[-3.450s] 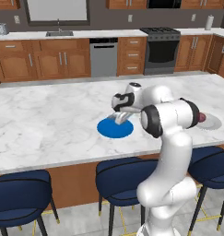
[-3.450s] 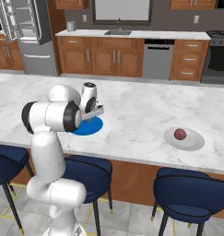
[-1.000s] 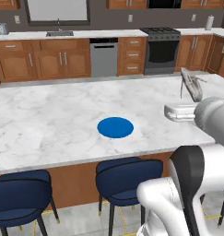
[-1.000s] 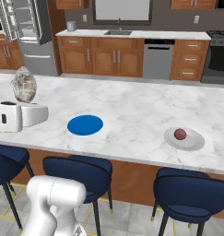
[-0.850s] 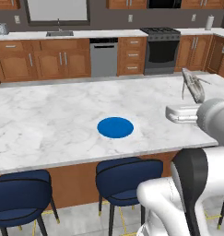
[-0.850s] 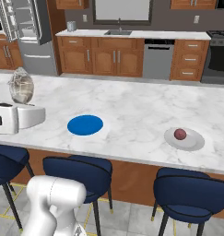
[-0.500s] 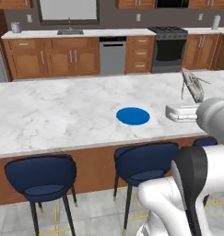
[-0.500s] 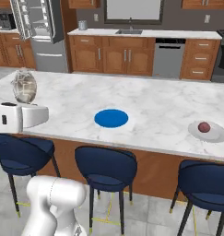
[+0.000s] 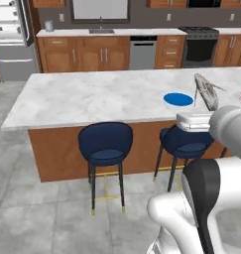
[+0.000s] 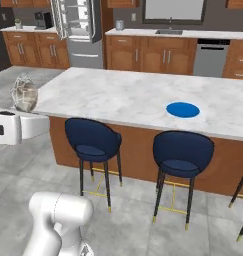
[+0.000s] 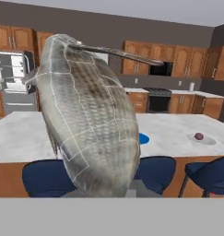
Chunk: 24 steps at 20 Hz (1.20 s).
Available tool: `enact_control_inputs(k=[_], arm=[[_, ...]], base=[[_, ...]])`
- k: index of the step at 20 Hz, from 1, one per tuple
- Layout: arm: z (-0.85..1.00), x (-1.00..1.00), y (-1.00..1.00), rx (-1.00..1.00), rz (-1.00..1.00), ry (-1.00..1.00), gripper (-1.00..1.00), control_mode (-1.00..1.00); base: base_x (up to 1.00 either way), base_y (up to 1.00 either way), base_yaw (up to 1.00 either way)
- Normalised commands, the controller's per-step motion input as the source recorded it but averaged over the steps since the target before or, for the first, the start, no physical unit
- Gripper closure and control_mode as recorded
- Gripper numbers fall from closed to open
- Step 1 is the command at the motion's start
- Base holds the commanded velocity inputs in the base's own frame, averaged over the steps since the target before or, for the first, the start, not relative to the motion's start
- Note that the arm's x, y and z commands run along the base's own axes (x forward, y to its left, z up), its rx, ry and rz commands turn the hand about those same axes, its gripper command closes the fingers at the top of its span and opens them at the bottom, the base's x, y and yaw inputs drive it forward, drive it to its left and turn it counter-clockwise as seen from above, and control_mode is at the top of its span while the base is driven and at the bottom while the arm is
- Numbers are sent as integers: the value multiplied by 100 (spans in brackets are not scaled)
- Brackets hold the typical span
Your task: Transport the fish and onion to the fridge. Place the fish on the rack containing meat and place the onion on the rack containing the vegetable, ensuring meats and vegetables are on different racks.
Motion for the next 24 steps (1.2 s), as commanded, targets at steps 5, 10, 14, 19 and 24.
enact_control_inputs(k=[5, 10, 14, 19, 24], arm=[[0, 0, 0, 0, 0, 0, 100, 100], [0, 0, 0, 0, 0, 0, 100, 100], [0, 0, 0, 0, 0, 0, 100, 100], [0, 0, 0, 0, 0, 0, 100, 100], [0, 0, 0, 0, 0, 0, 100, 100]], base=[[-38, 100, 8], [37, 100, 0], [52, 100, 0], [91, 100, -2], [78, 100, -4]])
